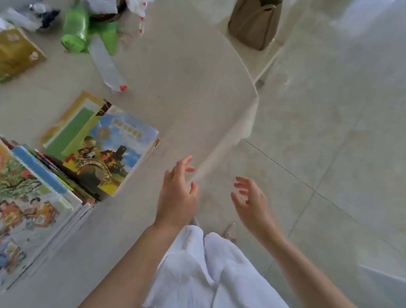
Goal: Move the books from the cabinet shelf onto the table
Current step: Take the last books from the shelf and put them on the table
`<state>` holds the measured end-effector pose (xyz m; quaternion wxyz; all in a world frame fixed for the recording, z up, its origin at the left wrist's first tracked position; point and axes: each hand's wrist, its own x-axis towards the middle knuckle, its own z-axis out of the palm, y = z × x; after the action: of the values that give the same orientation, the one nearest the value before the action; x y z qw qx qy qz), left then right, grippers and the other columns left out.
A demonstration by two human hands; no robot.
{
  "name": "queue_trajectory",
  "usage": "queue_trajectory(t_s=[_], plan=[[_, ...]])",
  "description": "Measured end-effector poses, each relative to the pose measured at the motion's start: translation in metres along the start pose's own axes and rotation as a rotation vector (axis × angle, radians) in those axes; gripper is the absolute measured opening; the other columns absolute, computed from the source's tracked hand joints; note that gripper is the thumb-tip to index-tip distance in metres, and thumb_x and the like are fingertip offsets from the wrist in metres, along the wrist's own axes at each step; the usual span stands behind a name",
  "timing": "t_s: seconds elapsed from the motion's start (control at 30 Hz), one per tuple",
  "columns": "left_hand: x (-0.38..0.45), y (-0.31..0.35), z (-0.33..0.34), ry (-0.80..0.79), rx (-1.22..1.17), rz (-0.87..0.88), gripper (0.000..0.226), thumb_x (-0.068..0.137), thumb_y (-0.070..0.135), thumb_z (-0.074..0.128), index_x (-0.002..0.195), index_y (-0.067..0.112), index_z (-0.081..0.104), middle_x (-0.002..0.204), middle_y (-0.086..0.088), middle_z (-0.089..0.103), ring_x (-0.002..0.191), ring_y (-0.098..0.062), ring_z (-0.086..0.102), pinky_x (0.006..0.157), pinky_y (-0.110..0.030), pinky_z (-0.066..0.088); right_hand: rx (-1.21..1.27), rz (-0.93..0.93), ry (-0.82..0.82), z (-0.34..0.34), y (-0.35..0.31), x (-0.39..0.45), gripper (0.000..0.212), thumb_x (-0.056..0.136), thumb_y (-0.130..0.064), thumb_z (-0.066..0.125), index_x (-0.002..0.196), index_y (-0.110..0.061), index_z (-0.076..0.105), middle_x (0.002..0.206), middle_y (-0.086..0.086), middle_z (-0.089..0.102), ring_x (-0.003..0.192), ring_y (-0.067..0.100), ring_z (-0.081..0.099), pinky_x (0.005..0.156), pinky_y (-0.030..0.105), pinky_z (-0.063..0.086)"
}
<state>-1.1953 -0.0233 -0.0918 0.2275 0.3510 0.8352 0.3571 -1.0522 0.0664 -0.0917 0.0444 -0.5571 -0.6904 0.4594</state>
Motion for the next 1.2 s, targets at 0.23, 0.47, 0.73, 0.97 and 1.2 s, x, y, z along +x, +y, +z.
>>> queue_trajectory(t_s=[0.23, 0.47, 0.73, 0.97, 1.2], plan=[[-0.03, 0.046, 0.058, -0.248, 0.071, 0.234, 0.044, 0.085, 0.003, 0.058, 0.127, 0.016, 0.054, 0.105, 0.008, 0.062, 0.105, -0.019, 0.053, 0.082, -0.011, 0.029, 0.129, 0.1, 0.214, -0.048, 0.068, -0.055, 0.037, 0.09, -0.011, 0.058, 0.126, -0.01, 0.054, 0.116, 0.004, 0.064, 0.106, 0.02, 0.061, 0.092, 0.033, 0.048], [-0.105, 0.098, 0.145, -0.447, 0.103, 0.415, 0.037, 0.08, 0.001, 0.061, 0.115, 0.012, 0.062, 0.099, 0.003, 0.068, 0.097, -0.018, 0.06, 0.087, -0.021, 0.041, 0.325, 0.24, 0.422, -0.104, 0.168, -0.137, 0.035, 0.09, -0.01, 0.057, 0.125, -0.01, 0.055, 0.112, 0.003, 0.064, 0.103, 0.017, 0.06, 0.095, 0.037, 0.049], [-0.243, 0.166, 0.27, -0.716, 0.044, 0.597, 0.03, 0.083, 0.003, 0.06, 0.111, 0.014, 0.064, 0.098, 0.005, 0.068, 0.099, -0.015, 0.06, 0.09, -0.035, 0.05, 0.46, 0.421, 0.701, -0.192, 0.299, -0.262, 0.033, 0.092, -0.01, 0.055, 0.125, -0.011, 0.055, 0.107, -0.002, 0.062, 0.097, 0.011, 0.058, 0.09, 0.026, 0.046], [-0.343, 0.224, 0.358, -0.98, 0.021, 0.737, 0.029, 0.082, 0.004, 0.061, 0.108, 0.017, 0.065, 0.096, 0.011, 0.065, 0.099, -0.017, 0.062, 0.089, -0.04, 0.051, 0.582, 0.614, 0.976, -0.232, 0.388, -0.366, 0.032, 0.093, -0.012, 0.053, 0.125, -0.013, 0.055, 0.114, -0.001, 0.062, 0.101, 0.011, 0.056, 0.077, 0.013, 0.04], [-0.398, 0.272, 0.43, -1.239, 0.115, 0.798, 0.026, 0.086, 0.007, 0.06, 0.107, 0.021, 0.065, 0.094, 0.011, 0.068, 0.098, -0.011, 0.061, 0.09, -0.031, 0.048, 0.659, 0.802, 1.18, -0.245, 0.448, -0.411, 0.032, 0.093, -0.009, 0.053, 0.124, -0.012, 0.057, 0.121, 0.004, 0.061, 0.106, 0.014, 0.057, 0.091, 0.025, 0.045]])
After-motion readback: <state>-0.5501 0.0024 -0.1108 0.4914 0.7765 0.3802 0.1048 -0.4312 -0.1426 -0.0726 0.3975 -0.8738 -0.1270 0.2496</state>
